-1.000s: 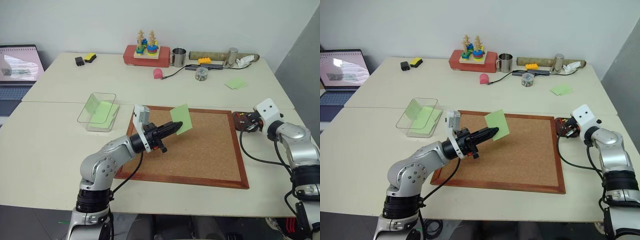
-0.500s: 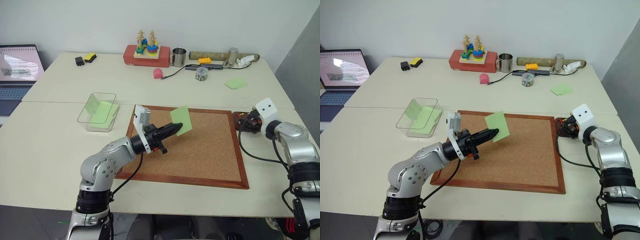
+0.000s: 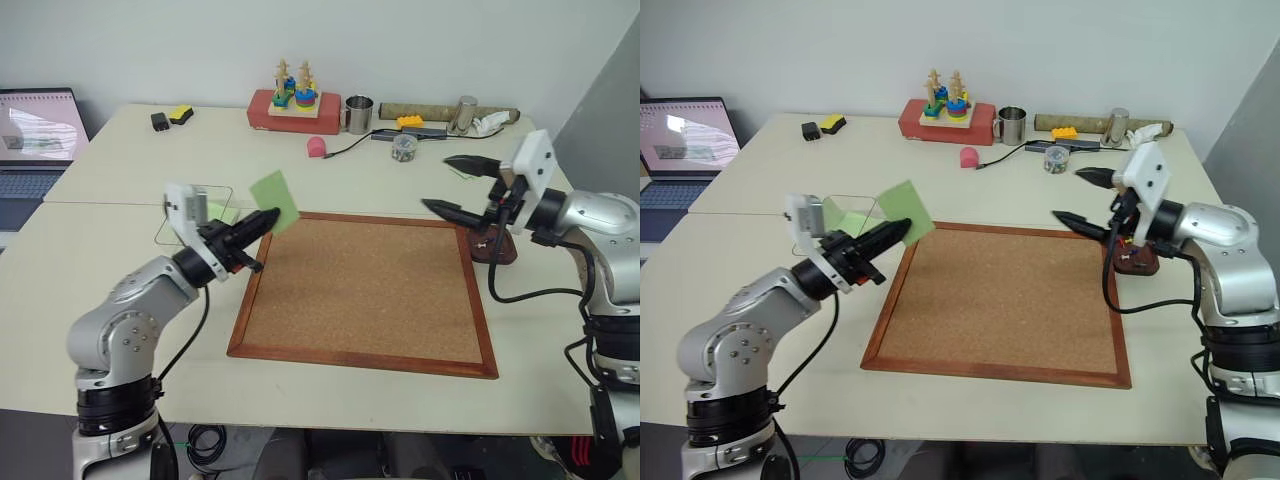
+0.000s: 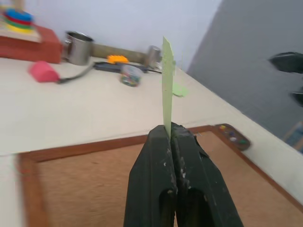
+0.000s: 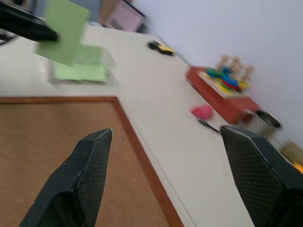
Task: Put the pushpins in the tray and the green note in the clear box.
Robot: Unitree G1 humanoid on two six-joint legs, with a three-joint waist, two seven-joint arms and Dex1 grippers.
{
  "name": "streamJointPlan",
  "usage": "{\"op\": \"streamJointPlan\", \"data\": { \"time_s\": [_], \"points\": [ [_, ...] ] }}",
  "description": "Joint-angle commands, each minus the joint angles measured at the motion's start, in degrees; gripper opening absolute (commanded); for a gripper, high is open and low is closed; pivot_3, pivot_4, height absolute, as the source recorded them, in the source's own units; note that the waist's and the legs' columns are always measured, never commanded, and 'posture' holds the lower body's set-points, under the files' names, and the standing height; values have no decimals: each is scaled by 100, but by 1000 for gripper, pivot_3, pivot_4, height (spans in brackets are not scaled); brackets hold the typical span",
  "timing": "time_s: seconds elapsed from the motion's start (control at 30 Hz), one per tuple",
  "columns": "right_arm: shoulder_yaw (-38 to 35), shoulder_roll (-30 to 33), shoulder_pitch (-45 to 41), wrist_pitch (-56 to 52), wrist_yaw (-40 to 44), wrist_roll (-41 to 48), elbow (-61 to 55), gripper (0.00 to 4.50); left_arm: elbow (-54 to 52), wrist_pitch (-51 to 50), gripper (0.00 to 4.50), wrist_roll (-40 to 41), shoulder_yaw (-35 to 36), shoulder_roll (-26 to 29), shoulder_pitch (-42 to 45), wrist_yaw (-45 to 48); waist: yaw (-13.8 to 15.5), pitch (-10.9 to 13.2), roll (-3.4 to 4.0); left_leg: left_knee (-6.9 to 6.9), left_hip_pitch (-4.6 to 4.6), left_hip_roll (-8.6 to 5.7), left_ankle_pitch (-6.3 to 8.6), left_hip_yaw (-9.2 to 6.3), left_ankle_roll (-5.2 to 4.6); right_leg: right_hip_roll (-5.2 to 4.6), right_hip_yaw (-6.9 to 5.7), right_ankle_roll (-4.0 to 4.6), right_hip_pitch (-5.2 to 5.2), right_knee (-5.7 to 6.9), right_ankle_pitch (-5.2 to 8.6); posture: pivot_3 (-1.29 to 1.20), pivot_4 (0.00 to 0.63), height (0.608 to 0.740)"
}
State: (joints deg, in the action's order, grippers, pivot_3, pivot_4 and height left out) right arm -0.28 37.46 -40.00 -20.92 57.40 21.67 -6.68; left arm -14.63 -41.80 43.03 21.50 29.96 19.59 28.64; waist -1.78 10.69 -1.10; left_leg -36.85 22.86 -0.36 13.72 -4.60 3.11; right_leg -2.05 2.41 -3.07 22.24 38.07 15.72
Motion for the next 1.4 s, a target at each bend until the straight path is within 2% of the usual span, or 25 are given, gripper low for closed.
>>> {"op": "streamJointPlan", "data": {
  "time_s": [0.03,0.27,0.4,0.47,0.5,0.73,0.93,1.0,1.1,1.2,1.33,1.4],
  "points": [
    [333,-240,-472,-304,57,142,-140,3791,485,668,0,-613,553,393,53,-325,2,0,0,0,0,0,0,0,0,0,-1,0,0,1,0,0,150,740],
    [677,-439,-768,-652,124,59,79,3791,1430,1143,0,-1596,414,704,188,-879,35,1,-1,3,3,0,0,-5,0,-4,-6,5,4,0,-3,0,150,740],
    [748,-442,-756,-678,142,5,93,3791,1805,1107,0,-1772,260,703,380,-865,37,1,-3,3,6,-1,0,-6,0,-8,-9,4,5,-1,-3,0,150,740],
    [750,-431,-719,-715,144,10,42,3841,1893,1050,399,-1796,207,697,451,-836,35,1,-3,3,6,-1,0,-7,0,-7,-11,4,5,1,-3,0,150,740],
    [748,-423,-703,-730,140,11,17,3841,1906,1020,455,-1775,186,712,465,-772,29,1,-3,3,6,-1,0,-8,0,-6,-13,5,6,2,-3,0,150,740],
    [707,-388,-628,-846,92,33,-91,3841,1868,919,2027,-1751,218,776,447,-609,-7,1,-3,6,4,1,1,-6,0,-5,-10,5,8,4,-4,0,150,740],
    [593,-264,-558,-887,80,39,-140,3841,1456,753,3010,-1658,282,995,287,-380,-5,1,-3,6,5,1,1,-6,0,-5,-10,5,8,5,-4,0,150,740],
    [486,-98,-473,-886,147,62,-166,3841,1102,611,3433,-1612,213,1359,-5,60,-6,2,-3,6,6,2,1,-6,1,-6,-10,5,8,4,-4,0,150,740],
    [308,295,-183,-760,331,50,-245,3841,456,537,3433,-1644,156,2124,-725,923,-11,4,-7,13,6,4,2,-4,1,-6,-8,6,10,0,-3,0,150,740],
    [55,888,226,-461,698,-26,-203,3841,-96,730,3433,-1648,495,2825,-1660,1919,-9,8,-3,23,6,6,2,1,2,-11,-5,9,14,-7,-1,0,150,740],
    [-460,1767,783,-194,1234,25,30,3841,1,1260,3433,-2061,967,3549,-2659,2940,9,15,7,43,1,12,2,8,1,-19,-4,14,15,-11,3,0,150,740],
    [-760,2240,1206,-35,1534,-22,204,3841,169,1407,3433,-2133,1168,3698,-2860,3233,21,17,6,46,-1,8,2,8,1,-8,-13,29,13,-15,13,0,150,740]
  ]
}}
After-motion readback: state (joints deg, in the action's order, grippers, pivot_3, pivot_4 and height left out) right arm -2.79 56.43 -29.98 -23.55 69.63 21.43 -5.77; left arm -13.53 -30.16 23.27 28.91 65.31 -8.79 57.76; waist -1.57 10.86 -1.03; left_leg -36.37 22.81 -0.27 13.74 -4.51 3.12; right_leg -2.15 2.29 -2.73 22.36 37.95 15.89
